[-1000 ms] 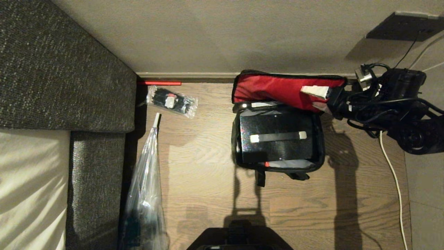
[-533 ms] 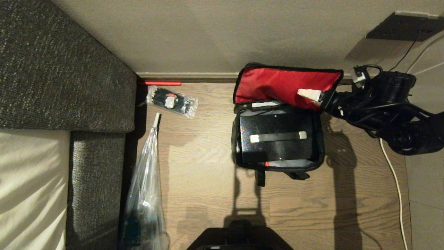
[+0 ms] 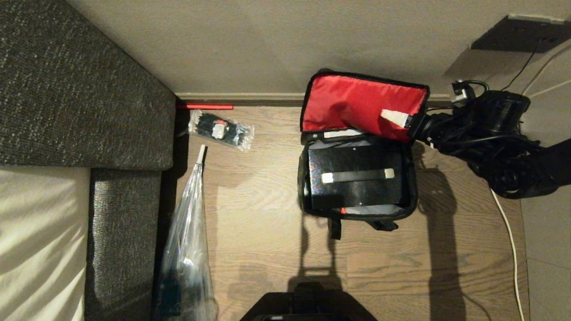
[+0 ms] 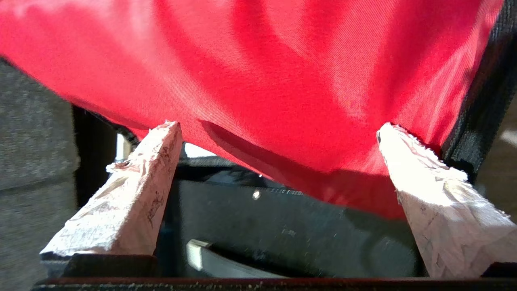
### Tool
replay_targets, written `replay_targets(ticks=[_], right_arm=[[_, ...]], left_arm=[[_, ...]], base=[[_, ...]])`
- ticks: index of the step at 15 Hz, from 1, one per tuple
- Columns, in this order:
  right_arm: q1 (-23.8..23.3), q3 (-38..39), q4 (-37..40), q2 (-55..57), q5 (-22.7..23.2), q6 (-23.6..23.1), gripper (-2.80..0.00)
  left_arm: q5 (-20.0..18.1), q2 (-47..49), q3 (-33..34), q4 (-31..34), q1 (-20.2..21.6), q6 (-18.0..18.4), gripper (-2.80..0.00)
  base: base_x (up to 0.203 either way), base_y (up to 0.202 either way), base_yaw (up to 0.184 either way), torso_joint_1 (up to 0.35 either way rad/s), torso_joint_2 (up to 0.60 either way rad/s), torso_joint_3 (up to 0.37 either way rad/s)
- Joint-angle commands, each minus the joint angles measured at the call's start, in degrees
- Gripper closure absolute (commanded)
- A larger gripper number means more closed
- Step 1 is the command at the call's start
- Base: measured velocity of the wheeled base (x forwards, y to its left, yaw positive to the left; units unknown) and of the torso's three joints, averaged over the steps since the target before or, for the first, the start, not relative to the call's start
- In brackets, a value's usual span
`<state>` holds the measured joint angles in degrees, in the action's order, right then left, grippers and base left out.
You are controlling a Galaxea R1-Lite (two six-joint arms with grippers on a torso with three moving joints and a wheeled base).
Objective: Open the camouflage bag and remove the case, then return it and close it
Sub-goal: Open the top of the storage box
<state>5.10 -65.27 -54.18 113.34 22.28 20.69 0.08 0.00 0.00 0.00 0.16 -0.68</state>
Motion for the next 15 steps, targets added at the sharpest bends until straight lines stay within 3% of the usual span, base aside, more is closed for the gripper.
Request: replay_targets(ticks=[1, 4, 15], right_arm=[[0.5, -0.1, -1.5, 1.2, -0.6, -1.4, -2.8], [1.2, -0.5, -4.1, 2.8, -1.6, -4.9, -2.8], [1.6, -5.5, -4.8, 11.1, -9.4, -9.8, -2.8]], left_arm=[[0.0, 0.0, 0.0, 0.0, 0.0, 0.0, 0.0], [0.0, 0.0, 0.0, 0.0, 0.0, 0.0, 0.0], [0.0, 0.0, 0.0, 0.0, 0.0, 0.0, 0.0]], base=[[0.0, 0.0, 0.0, 0.0, 0.0, 0.0], [0.0, 0.0, 0.0, 0.0, 0.0, 0.0], [0.0, 0.0, 0.0, 0.0, 0.0, 0.0]])
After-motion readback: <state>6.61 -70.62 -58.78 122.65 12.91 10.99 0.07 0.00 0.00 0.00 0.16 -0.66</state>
